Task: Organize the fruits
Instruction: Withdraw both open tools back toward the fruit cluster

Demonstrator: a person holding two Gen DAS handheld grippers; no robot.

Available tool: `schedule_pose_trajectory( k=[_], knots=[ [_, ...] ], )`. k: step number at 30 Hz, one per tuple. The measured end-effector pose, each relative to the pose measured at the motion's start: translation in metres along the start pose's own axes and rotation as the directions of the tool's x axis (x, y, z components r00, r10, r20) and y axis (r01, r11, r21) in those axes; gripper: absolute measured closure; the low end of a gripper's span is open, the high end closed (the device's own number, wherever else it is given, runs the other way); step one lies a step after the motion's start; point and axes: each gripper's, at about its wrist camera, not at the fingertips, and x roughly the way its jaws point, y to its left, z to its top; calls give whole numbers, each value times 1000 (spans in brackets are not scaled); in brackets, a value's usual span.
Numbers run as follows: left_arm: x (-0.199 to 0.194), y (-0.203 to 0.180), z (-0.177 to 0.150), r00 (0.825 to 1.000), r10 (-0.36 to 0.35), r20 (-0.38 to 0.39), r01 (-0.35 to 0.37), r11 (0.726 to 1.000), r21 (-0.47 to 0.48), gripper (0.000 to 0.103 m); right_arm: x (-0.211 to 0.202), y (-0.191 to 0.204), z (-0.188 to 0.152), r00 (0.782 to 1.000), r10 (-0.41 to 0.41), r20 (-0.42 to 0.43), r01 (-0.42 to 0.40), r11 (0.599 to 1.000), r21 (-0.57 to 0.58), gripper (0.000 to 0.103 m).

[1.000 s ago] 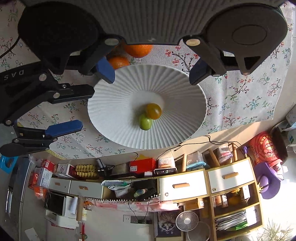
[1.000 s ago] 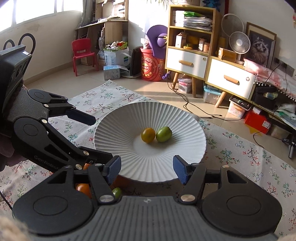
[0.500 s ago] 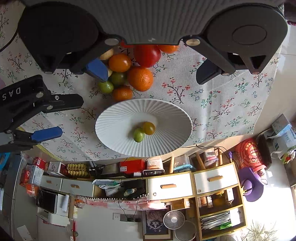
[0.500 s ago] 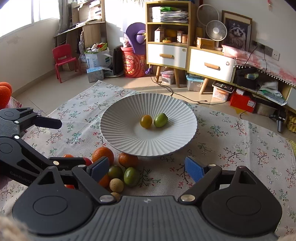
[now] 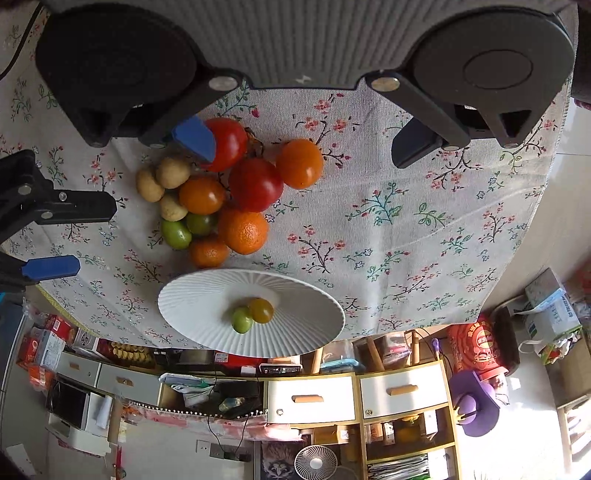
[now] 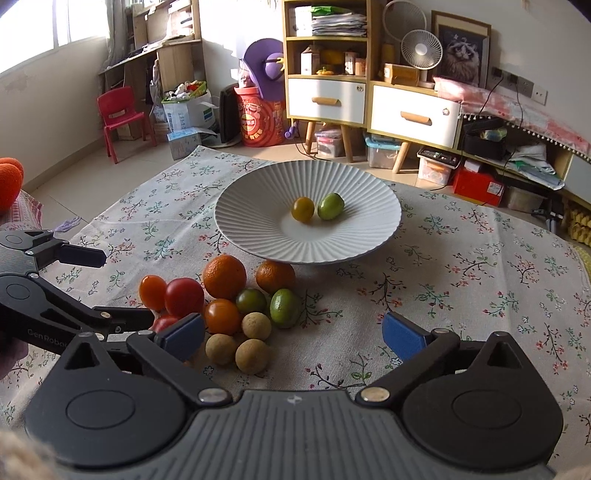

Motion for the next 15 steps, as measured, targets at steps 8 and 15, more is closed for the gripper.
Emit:
schedule_pose_trajectory(
  k=[8, 15],
  knots=[
    [8, 18, -20, 1000, 3, -9, -3, 999, -37, 3, 11, 8, -19, 1000, 19, -25, -20, 998, -57, 1],
    [19, 24, -29, 1000, 5, -3, -5, 999, -50, 3, 18, 7, -28, 999, 23, -44, -25, 999, -42, 1]
  ],
)
